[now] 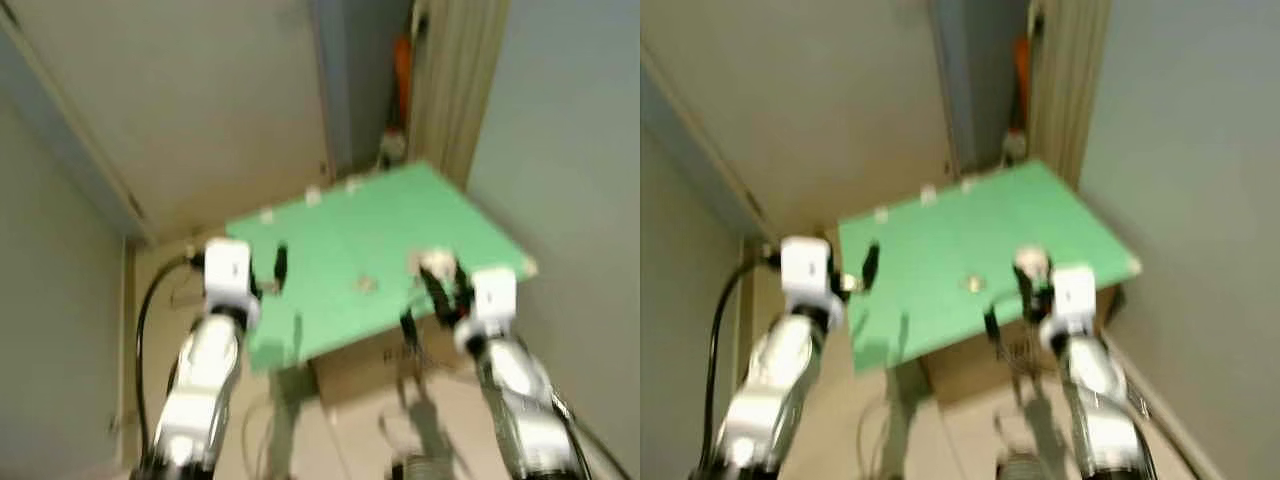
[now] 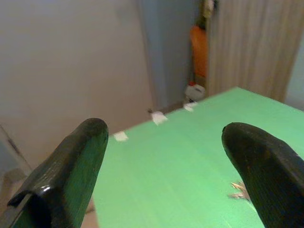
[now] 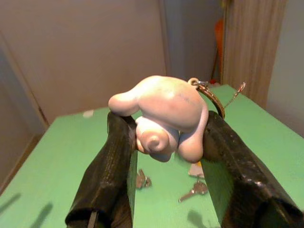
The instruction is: Hang keys on a hook
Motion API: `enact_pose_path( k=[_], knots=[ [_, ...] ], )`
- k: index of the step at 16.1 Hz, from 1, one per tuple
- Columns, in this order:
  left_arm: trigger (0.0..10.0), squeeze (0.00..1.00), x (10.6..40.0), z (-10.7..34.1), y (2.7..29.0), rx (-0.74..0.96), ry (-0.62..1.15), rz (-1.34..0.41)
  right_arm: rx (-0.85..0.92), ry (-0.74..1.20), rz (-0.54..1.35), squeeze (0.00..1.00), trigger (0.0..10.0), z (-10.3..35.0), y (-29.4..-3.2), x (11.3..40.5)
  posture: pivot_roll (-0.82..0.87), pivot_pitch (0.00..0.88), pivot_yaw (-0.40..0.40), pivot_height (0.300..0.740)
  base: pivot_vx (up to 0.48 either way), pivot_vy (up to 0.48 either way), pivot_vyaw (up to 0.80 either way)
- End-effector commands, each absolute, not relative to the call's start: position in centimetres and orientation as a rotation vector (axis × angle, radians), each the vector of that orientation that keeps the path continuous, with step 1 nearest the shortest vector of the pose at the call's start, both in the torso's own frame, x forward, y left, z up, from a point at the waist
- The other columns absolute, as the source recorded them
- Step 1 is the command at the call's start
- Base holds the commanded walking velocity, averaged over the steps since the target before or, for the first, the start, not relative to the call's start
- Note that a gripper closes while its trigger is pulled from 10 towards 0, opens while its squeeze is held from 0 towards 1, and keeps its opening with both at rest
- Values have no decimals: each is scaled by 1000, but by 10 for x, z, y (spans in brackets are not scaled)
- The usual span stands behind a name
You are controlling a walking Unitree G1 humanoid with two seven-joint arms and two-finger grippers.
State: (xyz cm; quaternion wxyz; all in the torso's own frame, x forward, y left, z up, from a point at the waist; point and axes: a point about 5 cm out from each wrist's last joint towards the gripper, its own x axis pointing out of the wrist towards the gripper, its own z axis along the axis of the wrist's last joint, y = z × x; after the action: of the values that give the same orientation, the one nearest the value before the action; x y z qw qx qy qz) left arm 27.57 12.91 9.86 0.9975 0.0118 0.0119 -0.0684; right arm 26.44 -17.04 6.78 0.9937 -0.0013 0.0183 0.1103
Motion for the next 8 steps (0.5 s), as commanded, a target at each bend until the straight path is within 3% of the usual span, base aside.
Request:
enact_pose_path(
  k=[1, 8],
  knots=[
    [10000, 0, 277, 96, 134, 40, 37, -119, 13, 68, 225, 0, 0, 61, -167, 260, -232, 0, 142, 740, -315, 0, 0],
    [10000, 0, 279, 96, 131, 34, 30, -127, 13, 83, 229, 0, 0, 58, -166, 256, -241, 0, 145, 740, -289, 0, 0]
  ],
)
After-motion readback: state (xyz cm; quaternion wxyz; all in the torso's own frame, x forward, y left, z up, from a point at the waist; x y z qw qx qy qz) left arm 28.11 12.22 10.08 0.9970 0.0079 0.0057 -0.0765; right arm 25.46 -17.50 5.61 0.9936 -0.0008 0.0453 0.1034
